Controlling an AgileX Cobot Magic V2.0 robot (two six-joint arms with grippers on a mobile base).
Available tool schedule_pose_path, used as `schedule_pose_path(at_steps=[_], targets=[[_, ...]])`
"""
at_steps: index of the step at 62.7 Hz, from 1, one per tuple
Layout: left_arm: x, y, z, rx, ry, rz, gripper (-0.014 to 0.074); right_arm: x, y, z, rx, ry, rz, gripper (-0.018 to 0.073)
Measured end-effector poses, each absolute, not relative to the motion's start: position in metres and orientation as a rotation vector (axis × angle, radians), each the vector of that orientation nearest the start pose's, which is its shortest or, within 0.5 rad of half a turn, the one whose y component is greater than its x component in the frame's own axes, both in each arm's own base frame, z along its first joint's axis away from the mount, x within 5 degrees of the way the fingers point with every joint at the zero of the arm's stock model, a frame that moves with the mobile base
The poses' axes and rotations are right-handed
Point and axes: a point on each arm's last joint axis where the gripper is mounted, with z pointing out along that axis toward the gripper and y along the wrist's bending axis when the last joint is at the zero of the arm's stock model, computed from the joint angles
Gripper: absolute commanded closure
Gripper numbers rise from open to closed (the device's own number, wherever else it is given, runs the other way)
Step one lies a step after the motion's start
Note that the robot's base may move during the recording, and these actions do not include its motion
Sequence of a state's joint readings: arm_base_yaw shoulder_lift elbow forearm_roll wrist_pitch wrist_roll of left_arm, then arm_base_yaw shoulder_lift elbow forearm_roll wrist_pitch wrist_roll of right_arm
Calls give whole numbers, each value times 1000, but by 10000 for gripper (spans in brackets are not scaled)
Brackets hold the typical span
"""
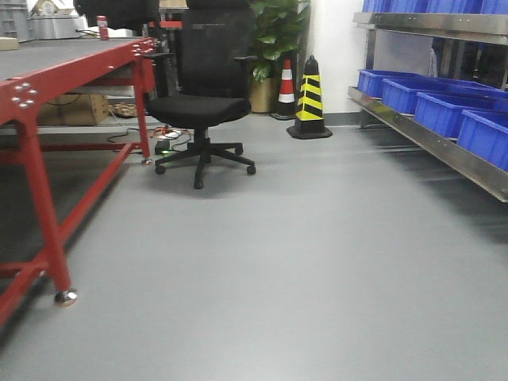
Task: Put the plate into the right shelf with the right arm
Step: 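Drive the base toward the steel shelf with blue bins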
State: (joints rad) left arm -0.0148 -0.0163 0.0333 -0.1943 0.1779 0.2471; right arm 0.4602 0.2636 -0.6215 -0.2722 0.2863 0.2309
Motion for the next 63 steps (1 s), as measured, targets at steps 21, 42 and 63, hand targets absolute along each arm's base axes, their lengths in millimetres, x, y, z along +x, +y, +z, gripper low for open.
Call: schedule_pose_path(at_steps=[21, 42, 63], targets=[[56, -4, 187, 85, 1673, 2, 643, 42, 13, 377, -281, 1381, 303, 521], [56, -4, 187, 85, 1673, 2, 643, 42, 13, 377, -281, 1383, 302, 521], [56, -4, 187, 85, 1673, 2, 643, 42, 13, 377, -281, 1383, 302, 521]])
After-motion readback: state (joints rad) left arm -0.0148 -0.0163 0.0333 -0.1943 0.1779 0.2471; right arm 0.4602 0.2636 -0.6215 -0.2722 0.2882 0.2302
